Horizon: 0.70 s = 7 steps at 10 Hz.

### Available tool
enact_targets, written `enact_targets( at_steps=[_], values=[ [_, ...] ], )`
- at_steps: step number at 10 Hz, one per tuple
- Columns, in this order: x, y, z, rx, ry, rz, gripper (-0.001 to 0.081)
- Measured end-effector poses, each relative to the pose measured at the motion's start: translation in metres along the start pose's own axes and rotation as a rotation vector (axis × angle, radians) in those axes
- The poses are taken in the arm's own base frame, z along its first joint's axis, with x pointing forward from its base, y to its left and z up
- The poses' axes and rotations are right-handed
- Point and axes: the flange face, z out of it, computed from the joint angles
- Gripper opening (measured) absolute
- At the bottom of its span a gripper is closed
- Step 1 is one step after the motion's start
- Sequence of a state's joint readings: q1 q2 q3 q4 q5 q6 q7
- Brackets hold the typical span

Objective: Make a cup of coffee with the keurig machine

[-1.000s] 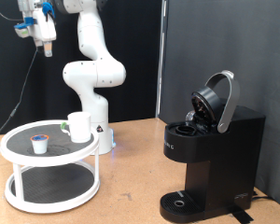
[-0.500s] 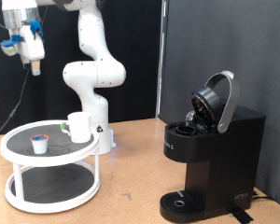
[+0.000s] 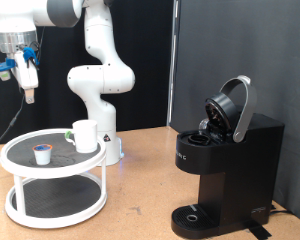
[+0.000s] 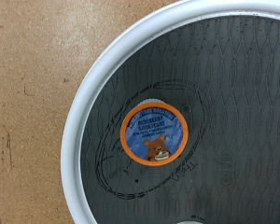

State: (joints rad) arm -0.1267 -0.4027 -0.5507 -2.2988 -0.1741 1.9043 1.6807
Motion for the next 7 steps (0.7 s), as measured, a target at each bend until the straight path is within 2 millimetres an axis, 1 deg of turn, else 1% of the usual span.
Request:
enact_targets(
  at_steps=[2,7],
  values=[
    [-0.002,0.003,0.011,-0.016,-0.003,-0.009,0.0734],
    [-0.011,0.006,0.05,0.018,-0.006,-0.018,0.0734]
  ],
)
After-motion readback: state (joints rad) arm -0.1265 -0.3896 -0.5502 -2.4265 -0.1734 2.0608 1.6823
